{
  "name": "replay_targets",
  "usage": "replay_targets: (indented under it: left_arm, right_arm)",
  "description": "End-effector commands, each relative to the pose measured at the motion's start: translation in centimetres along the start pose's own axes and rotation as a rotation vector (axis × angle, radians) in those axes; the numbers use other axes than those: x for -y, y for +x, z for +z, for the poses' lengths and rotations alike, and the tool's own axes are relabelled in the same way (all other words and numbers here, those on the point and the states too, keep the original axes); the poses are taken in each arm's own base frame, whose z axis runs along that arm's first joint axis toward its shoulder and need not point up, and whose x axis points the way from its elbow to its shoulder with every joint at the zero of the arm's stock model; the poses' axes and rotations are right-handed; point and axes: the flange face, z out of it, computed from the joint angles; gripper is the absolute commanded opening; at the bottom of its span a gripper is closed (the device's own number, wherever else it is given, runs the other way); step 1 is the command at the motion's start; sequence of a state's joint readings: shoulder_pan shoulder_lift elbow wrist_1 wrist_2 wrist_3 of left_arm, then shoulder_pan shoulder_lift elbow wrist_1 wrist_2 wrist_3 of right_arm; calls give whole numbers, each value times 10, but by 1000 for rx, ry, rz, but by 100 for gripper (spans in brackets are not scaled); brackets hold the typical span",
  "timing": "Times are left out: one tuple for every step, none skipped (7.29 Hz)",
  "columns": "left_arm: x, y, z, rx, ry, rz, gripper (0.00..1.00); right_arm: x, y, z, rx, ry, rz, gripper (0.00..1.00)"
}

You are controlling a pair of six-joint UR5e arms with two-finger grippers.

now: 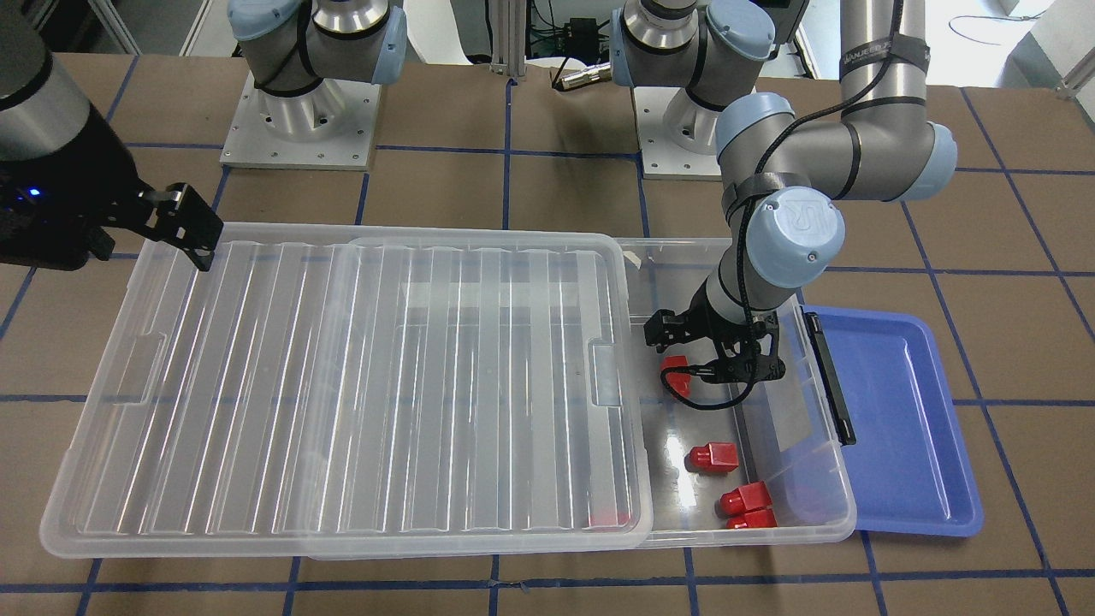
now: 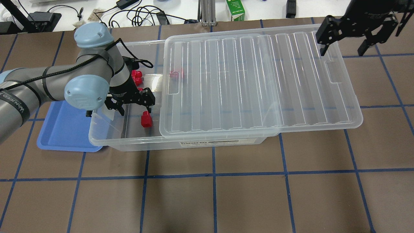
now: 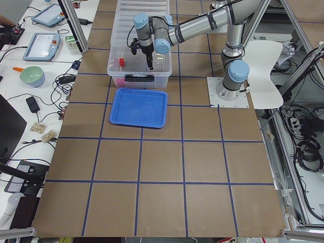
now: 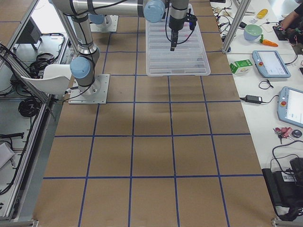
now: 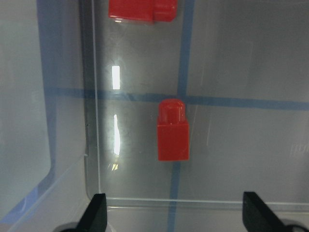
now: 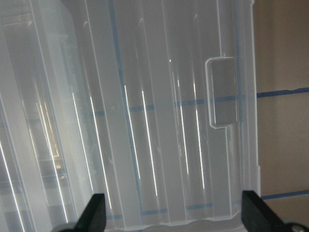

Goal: Place red block in blue tray from box

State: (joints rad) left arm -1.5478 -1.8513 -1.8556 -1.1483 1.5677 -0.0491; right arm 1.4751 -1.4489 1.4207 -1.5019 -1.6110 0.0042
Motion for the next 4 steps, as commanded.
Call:
replay_targets:
  left_arm:
    - [4, 0, 40, -3, 0, -1, 100]
    - [2, 1, 60, -14, 6, -1, 100]
    - [0, 4, 81, -62, 5, -4, 100]
    - [1, 5, 88, -68, 0, -4, 100]
  right_arm:
    - [0, -15, 6, 0, -6, 0, 100]
    - [0, -13, 3, 2, 0, 3, 100]
    - [1, -14, 6, 7, -3, 13, 100]
    - [3, -15, 10, 8, -11, 16, 100]
